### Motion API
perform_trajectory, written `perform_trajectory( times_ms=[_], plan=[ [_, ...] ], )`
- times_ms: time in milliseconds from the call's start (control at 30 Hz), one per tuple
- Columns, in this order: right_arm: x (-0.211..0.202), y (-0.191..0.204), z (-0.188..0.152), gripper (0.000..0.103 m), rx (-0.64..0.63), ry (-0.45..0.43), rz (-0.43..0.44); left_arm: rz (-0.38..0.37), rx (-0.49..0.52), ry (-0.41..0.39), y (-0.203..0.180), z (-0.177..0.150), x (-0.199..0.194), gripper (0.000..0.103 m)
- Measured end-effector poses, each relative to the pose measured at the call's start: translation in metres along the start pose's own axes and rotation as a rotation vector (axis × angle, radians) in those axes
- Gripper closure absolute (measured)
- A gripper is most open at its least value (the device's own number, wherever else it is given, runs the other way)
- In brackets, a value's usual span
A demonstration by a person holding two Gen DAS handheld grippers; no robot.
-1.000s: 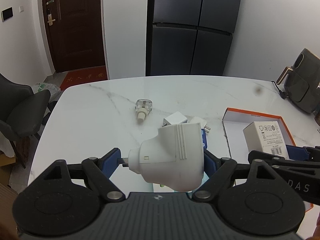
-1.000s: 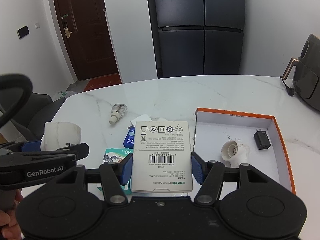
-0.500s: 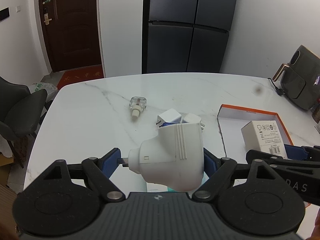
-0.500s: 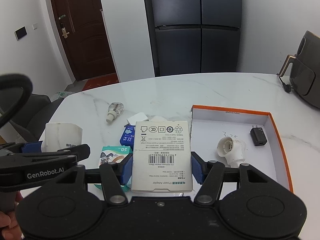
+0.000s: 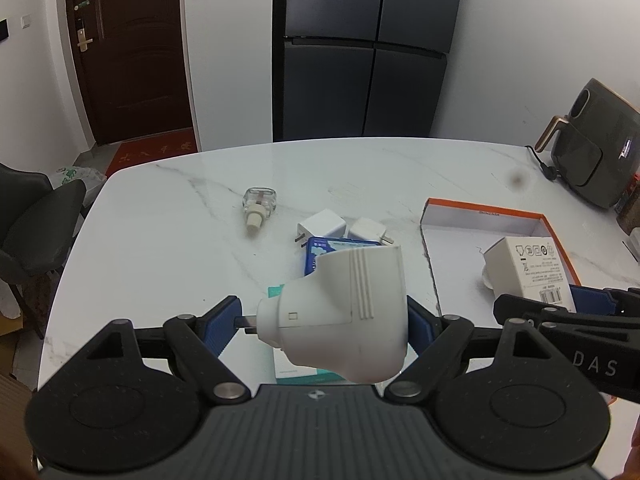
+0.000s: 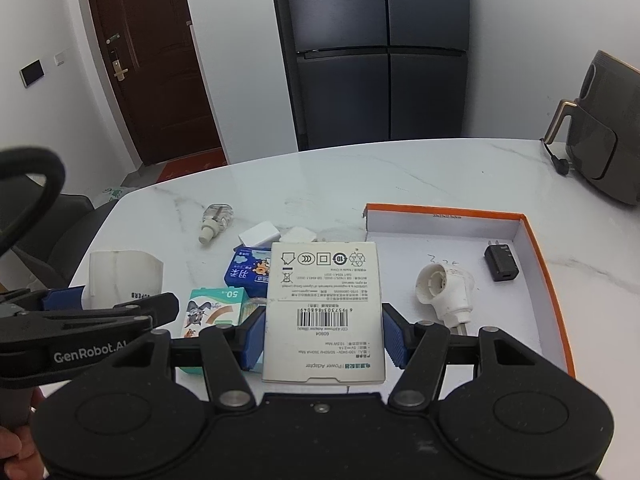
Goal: Organize rigid objects
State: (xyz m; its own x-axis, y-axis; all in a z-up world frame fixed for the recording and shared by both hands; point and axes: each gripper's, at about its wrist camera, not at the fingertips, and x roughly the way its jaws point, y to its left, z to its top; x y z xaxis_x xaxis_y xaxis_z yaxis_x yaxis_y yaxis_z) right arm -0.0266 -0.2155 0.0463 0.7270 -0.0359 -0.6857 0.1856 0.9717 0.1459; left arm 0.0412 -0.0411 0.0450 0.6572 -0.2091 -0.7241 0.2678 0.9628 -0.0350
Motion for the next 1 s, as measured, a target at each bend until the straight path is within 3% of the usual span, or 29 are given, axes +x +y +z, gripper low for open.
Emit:
perform_trajectory(
  times_ms=[1000],
  plan=[
    [-0.027,-0.051,-0.014,0.032,0.087,-0.010,-0.066,-0.072,0.074,0.019,-0.054,-0.007,0.004,0.017]
  ],
)
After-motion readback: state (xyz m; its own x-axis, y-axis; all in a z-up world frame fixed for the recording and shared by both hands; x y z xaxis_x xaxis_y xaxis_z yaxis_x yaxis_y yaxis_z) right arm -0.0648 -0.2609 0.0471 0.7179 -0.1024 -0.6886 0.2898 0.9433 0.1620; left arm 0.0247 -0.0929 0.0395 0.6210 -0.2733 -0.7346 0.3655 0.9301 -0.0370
